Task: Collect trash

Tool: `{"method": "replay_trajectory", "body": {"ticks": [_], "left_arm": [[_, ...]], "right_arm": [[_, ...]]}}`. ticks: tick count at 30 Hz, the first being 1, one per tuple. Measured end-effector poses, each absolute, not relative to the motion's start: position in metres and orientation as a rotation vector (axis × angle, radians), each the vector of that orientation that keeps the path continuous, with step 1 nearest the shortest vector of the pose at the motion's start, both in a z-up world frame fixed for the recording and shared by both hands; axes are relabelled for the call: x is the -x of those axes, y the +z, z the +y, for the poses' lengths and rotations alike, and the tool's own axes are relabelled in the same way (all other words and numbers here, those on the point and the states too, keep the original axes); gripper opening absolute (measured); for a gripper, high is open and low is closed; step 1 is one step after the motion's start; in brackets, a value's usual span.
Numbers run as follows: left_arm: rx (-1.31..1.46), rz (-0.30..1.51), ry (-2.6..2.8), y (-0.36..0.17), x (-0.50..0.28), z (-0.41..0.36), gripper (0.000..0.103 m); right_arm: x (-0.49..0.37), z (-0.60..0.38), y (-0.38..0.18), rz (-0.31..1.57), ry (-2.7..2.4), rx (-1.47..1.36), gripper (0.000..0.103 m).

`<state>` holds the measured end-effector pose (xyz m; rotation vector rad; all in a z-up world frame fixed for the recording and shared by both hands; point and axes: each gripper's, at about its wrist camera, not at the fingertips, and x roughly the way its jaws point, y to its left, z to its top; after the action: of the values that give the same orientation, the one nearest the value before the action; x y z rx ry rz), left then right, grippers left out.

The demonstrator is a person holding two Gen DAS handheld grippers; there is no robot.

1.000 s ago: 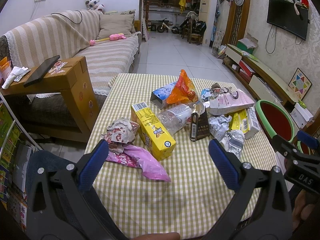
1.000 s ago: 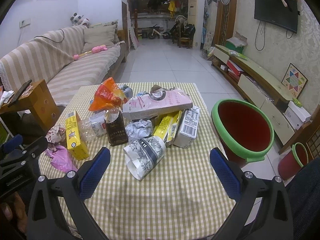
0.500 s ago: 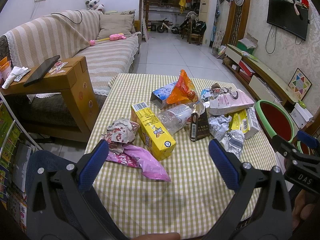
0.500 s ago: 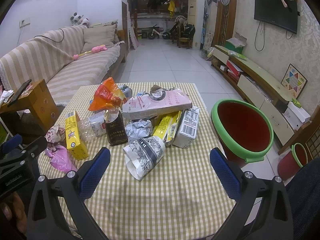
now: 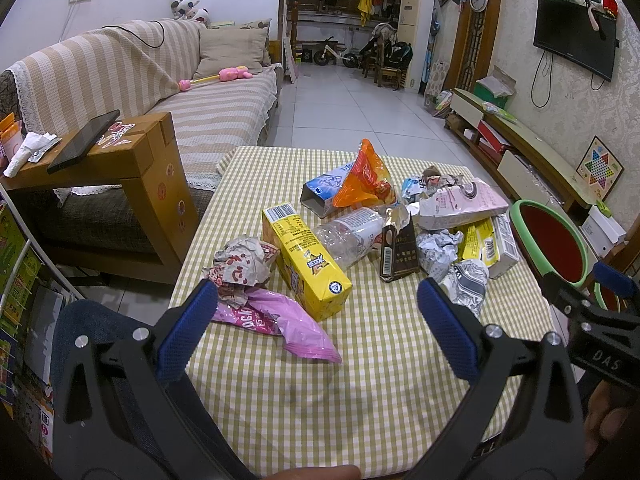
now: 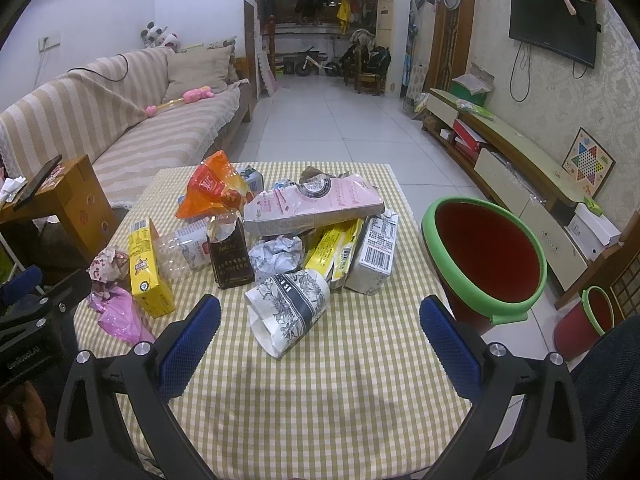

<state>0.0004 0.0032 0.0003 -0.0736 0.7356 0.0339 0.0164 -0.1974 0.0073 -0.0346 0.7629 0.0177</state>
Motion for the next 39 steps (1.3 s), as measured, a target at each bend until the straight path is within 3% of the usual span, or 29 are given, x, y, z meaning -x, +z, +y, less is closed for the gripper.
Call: {"method": "replay_trajectory", "body": {"ticks": [23,39], "left_arm": [[0.089,0.772,0.045,-0.006,-0.001,0.004,0.098],[0.234,1.087,0.069,-0.062,-0.031,0.031,0.098]], "right_arm": [[-0.021,-0.195,0.002,0.793,0.039,0.055,0.096],[-0.059,-0.187,-0.039,0.978,0.128,0.115,0.096]]}}
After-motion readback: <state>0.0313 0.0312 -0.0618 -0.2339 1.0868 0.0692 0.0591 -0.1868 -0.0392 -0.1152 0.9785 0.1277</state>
